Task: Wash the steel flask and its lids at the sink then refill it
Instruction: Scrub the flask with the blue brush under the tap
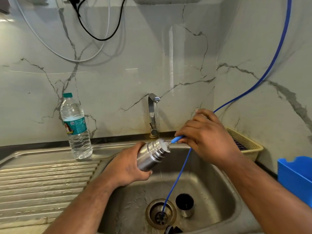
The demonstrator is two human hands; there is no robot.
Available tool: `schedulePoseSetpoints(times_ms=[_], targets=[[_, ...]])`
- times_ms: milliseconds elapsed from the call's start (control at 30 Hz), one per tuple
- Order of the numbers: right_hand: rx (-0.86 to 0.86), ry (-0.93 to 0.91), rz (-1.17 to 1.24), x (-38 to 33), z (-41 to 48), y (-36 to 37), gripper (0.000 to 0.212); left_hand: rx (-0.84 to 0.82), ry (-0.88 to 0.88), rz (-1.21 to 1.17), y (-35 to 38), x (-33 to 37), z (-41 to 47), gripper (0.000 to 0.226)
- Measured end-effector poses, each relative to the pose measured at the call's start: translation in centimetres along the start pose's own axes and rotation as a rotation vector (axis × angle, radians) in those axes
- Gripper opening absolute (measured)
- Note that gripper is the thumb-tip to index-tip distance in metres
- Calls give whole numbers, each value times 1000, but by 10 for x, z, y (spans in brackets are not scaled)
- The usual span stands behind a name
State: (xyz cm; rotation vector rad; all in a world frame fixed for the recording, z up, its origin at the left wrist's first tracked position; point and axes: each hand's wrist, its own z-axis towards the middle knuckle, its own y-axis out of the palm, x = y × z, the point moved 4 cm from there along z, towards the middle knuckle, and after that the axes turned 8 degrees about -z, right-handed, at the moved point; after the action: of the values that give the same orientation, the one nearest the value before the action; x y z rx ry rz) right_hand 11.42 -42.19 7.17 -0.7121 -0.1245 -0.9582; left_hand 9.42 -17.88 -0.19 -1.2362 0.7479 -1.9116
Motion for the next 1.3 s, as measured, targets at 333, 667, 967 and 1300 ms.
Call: schedulePoseSetpoints(times_ms=[333, 667, 967, 1300], targets=[[-437, 198, -43, -20, 1, 2, 31, 314, 209, 364, -12, 12, 2, 91], [-738, 603, 999, 2, -23, 36, 47, 451, 380, 452, -17, 35, 0, 83], [-640, 219, 70, -24, -1, 9, 51, 156, 170, 383, -4, 20, 2, 85], [-527, 307, 241, 7, -9, 15, 33, 249, 145, 193, 3, 28, 0, 85]])
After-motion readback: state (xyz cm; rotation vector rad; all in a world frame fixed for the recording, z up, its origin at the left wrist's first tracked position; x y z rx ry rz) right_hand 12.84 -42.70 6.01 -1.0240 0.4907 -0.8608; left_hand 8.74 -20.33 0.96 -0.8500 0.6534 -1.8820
